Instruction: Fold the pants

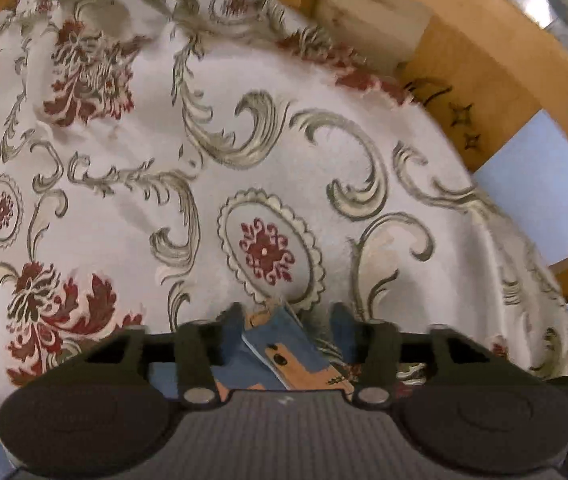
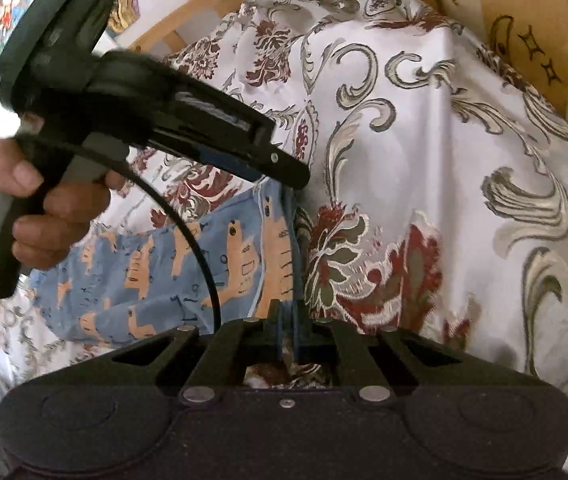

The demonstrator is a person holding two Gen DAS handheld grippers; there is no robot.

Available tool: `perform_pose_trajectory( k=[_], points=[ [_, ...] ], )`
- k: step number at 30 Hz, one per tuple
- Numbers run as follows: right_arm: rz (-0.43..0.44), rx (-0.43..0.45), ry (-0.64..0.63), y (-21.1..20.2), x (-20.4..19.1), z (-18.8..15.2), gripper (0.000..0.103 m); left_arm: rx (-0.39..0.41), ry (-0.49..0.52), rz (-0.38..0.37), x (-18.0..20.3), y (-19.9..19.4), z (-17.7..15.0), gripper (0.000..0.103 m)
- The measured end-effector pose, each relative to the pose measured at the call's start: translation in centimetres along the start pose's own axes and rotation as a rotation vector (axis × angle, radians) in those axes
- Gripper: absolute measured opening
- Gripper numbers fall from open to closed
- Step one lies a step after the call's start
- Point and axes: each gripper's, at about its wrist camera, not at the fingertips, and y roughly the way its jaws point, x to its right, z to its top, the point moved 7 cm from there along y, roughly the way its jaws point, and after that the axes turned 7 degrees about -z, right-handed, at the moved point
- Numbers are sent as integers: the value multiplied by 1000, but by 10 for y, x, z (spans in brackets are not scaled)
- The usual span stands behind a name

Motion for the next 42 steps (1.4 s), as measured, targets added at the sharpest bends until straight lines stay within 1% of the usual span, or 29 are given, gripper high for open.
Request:
perform_pose_trajectory(
  k=[1, 2, 4, 5, 6, 7, 8, 9, 11, 12, 13, 15, 17, 19, 22, 23, 24, 26, 28, 31, 33, 34, 36, 37, 38, 39, 40, 41, 42],
  points=[
    [1, -7, 11, -1, 1, 0, 3, 26, 16, -18, 0, -6, -1, 66],
    [-16, -5, -8, -2, 0, 0, 4, 54, 34, -32, -2, -14, -4, 67],
    [-82, -3, -97, -2, -3, -2, 4, 104, 52, -63, -9, -31, -11, 74],
    [-102, -3, -136, -1, -7, -4, 10, 126, 54, -82, -15, -40, -17, 75],
    [-114, -3, -162, -1, -9, -5, 13, 144, 53, -97, -23, -48, -24, 78],
    [-128, 0, -192, -3, -13, -7, 21, 164, 54, -104, -34, -59, -37, 80],
    [-143, 12, -225, -6, -17, -8, 32, 177, 60, -100, -45, -66, -47, 80],
    [-159, 27, -257, -9, -21, -9, 38, 190, 70, -87, -58, -75, -61, 80],
    [-197, 67, -336, -18, -32, -11, 69, 191, 96, -59, -85, -90, -94, 80],
    [-214, 92, -371, -22, -37, -10, 74, 188, 98, -41, -99, -98, -110, 80],
    [-221, 113, -407, -25, -44, -9, 77, 178, 93, -27, -113, -106, -129, 80],
    [-208, 122, -456, -24, -58, -7, 77, 141, 60, -5, -139, -116, -168, 80],
    [-176, 108, -486, -18, -75, -4, 77, 110, 7, 11, -164, -126, -204, 80],
    [-146, 74, -529, -5, -97, -1, 77, 112, -51, 18, -187, -136, -231, 80],
    [-68, -24, -629, 16, -137, -6, 74, 124, -113, 18, -207, -147, -263, 80],
    [-60, -48, -663, 22, -148, -8, 69, 129, -109, 12, -209, -153, -272, 80],
    [-56, -67, -703, 28, -161, -11, 67, 133, -99, 7, -210, -155, -279, 80],
    [-36, -104, -771, 36, -182, -21, 67, 147, -57, 13, -209, -159, -289, 80],
    [-23, -120, -814, 44, -202, -25, 67, 163, 7, 34, -205, -161, -292, 80],
    [-16, -115, -816, 58, -226, -20, 67, 178, 88, 60, -198, -156, -285, 80],
    [-4, -99, -786, 69, -240, -10, 69, 157, 109, 27, -199, -148, -282, 82],
    [3, -92, -762, 77, -247, -4, 71, 114, 101, -19, -202, -140, -284, 84],
    [13, -85, -707, 93, -260, 11, 72, 9, 41, -122, -211, -119, -296, 84],
    [21, -87, -687, 101, -266, 18, 73, -15, 30, -137, -214, -112, -302, 84],
    [32, -91, -673, 109, -272, 24, 73, -8, 55, -134, -214, -111, -308, 84],
    [48, -96, -667, 118, -280, 30, 73, -6, 101, -131, -211, -114, -310, 84],
    [69, -103, -669, 127, -288, 34, 74, -9, 119, -141, -209, -121, -310, 84],
    [86, -109, -674, 135, -296, 38, 74, 10, 115, -178, -208, -129, -308, 84],
    [110, -113, -683, 143, -306, 41, 74, 48, 106, -223, -209, -140, -305, 84]
  ],
)
